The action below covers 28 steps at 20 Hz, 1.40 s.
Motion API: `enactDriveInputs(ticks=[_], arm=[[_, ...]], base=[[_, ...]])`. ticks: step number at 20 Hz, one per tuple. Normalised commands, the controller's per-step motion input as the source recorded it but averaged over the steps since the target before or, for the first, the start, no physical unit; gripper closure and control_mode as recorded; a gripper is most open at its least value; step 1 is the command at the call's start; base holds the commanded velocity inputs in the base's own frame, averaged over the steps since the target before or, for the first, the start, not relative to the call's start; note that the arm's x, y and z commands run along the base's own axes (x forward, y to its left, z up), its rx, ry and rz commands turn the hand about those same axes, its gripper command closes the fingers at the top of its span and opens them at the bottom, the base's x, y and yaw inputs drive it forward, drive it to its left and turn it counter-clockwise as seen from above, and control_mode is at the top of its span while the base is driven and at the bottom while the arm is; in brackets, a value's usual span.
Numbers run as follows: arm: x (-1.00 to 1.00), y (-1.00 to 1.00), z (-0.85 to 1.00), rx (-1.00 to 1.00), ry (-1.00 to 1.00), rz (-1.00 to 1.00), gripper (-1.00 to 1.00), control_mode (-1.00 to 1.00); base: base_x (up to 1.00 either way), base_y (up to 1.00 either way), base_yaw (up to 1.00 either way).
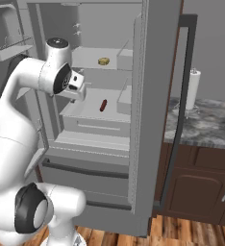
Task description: Retrieve the sausage and cheese from the fridge and place them on the cutting board on the counter.
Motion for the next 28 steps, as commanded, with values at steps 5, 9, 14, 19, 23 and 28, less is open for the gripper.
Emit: enactDriveInputs(ticks=[5,9,14,19,23,28], arm=[[-0.06,-0.03,0.20,-0.15,-0.09,-0.02,-1.00,-1.00],[-0.01,-0.18,0.36,-0.14,-0.03,-0.04,-1.00,-1.00],[0.00,-0.26,0.32,-0.05,-0.02,-0.02,-1.00,-1.00],[0.00,-0.14,0.25,0.00,-0.06,0.00,-1.00,1.00],[0.00,0.00,0.00,0.00,0.00,0.00,-1.00,1.00],[0.00,0.00,0.00,0.00,0.00,0.00,-1.00,1.00]], base=[[0.00,0.00,0.00],[0.00,0.00,0.00],[0.00,0.00,0.00],[0.00,-0.01,0.00],[0.06,0.00,0.00],[0.08,0.00,0.00]])
